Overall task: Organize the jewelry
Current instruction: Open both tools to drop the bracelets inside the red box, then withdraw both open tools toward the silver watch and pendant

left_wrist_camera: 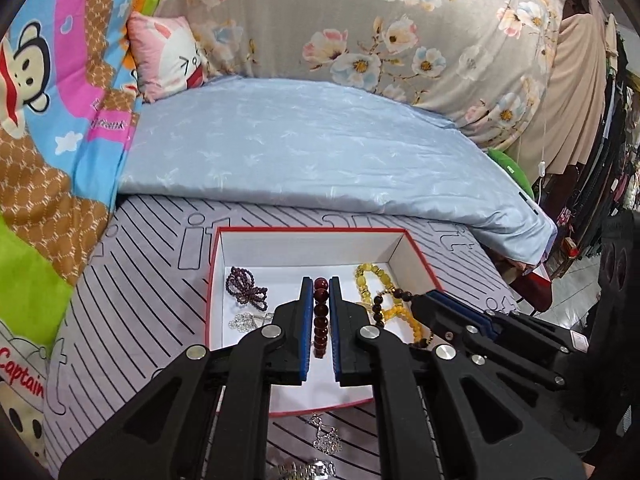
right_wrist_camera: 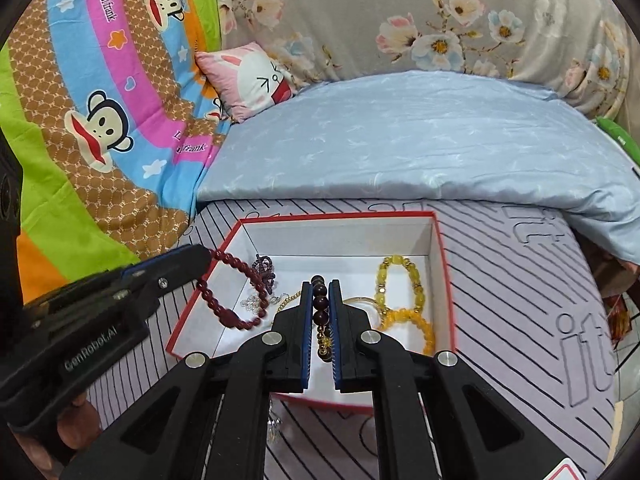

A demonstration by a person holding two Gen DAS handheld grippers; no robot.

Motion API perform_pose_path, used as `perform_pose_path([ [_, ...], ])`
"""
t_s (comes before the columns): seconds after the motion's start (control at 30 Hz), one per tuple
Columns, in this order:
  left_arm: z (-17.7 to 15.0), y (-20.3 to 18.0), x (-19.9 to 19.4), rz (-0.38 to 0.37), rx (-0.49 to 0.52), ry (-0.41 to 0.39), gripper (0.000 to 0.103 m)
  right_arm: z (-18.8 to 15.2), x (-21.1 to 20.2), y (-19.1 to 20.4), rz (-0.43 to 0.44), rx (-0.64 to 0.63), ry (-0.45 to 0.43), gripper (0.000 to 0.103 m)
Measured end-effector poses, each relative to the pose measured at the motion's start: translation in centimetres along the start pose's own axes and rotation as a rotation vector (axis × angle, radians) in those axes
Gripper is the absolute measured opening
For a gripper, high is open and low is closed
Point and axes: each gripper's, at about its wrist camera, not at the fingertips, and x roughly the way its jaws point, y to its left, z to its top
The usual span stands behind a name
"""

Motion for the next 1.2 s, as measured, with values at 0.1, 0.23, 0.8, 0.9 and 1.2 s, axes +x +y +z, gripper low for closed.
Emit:
perform_pose_path([
  [0.1, -0.5, 0.9, 1.4, 0.006, -0.011, 0.025, 0.008, 0.0, 1.7, 0.0, 0.002, 0.0, 0.024, 0.007],
  [0.23, -0.7, 1.8, 2.8, 0.019, -0.019, 0.047, 0.008, -0.1, 4.0, 0.2, 0.003, -0.007, 0.056, 0.007],
  [0.8, -0.8, 2.3, 5.8, 0.174, 0.04, 0.016, 0.046, 0.0, 6.3, -1.2, -0.087, -0.019, 0.027, 0.037],
  [0.9, -0.7, 2.0, 5.5, 0.175, 0.043, 0.012, 0.046, 0.1, 5.6, -1.2, -0.082, -0.012, 0.014, 0.039],
  [1.2, -0.9, 1.2, 3.3, 0.169, 0.05, -0.009, 0.046, -0.3, 2.4, -0.4, -0.087, -0.025, -0.03, 0.04],
])
